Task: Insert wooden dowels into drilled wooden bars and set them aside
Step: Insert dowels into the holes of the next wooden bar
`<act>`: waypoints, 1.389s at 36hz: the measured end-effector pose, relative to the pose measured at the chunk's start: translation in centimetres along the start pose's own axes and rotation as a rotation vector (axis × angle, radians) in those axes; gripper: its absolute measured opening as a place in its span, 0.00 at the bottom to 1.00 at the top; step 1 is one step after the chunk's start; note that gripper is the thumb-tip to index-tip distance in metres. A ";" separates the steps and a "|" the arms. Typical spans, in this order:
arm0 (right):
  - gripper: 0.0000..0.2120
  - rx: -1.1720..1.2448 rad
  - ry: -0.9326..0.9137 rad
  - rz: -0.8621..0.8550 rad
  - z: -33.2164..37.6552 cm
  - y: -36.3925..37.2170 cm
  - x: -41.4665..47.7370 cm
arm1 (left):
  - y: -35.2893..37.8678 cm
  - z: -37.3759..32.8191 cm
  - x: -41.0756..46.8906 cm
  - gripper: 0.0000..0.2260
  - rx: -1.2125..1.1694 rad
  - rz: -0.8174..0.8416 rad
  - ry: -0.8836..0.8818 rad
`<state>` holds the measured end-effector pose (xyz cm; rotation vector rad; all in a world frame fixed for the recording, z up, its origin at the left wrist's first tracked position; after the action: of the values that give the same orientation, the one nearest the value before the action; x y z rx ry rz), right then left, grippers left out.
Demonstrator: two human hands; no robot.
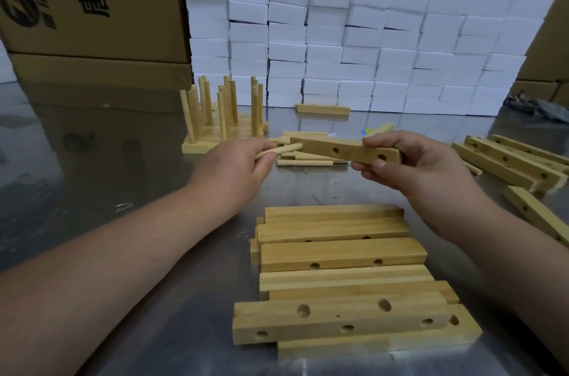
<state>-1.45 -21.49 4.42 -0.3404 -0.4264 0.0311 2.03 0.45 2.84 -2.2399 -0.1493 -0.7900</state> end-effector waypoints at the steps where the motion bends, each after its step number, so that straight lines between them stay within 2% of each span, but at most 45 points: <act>1: 0.15 0.005 -0.002 0.001 0.0 0.0 0.0 | 0.0 0.1 0.0 0.11 -0.017 -0.011 -0.012; 5: 0.15 0.008 -0.004 0.010 0.0 0.4 -0.1 | 0.5 0.3 0.0 0.11 -0.132 -0.021 -0.121; 10: 0.15 0.064 0.005 0.001 0.0 0.4 -0.2 | 0.7 0.2 0.1 0.06 -0.305 -0.041 -0.214; 15: 0.05 0.059 0.018 0.006 0.0 0.8 -0.3 | 0.5 -0.1 0.2 0.10 -0.348 -0.082 -0.209; 21: 0.07 -0.092 0.033 -0.044 0.2 -0.1 0.0 | 0.5 -0.9 -0.1 0.11 -0.400 -0.042 -0.141; 24: 0.19 -0.038 0.103 -0.017 0.3 -0.3 0.0 | 0.5 -1.3 -0.3 0.11 -0.433 -0.007 -0.129; 30: 0.16 -0.029 0.205 0.071 0.8 -0.3 -0.1 | 0.4 -2.1 -0.6 0.07 -0.458 0.007 -0.101; 37: 0.15 -0.006 0.167 0.166 1.2 0.1 -0.4 | 0.1 -2.5 -0.7 0.10 -0.459 -0.066 -0.076; 45: 0.15 -0.025 0.117 0.153 0.9 -0.2 -0.3 | 0.2 -2.2 -0.5 0.08 -0.573 -0.091 -0.199; 50: 0.14 -0.034 0.091 0.166 1.0 -0.3 -0.3 | 0.7 -2.0 -0.1 0.12 -0.867 -0.041 -0.340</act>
<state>-2.18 -21.45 5.25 -0.4082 -0.3079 0.1698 1.14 -1.41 3.43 -3.1953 -0.0043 -0.5308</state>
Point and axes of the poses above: each hand's wrist, its own x-axis towards the middle knuckle, its own y-axis out of the palm, z = x × y, the point moved 3 cm from there along x, towards the middle knuckle, and after that the axes turned 13 degrees about -x, right-handed, at the moved point
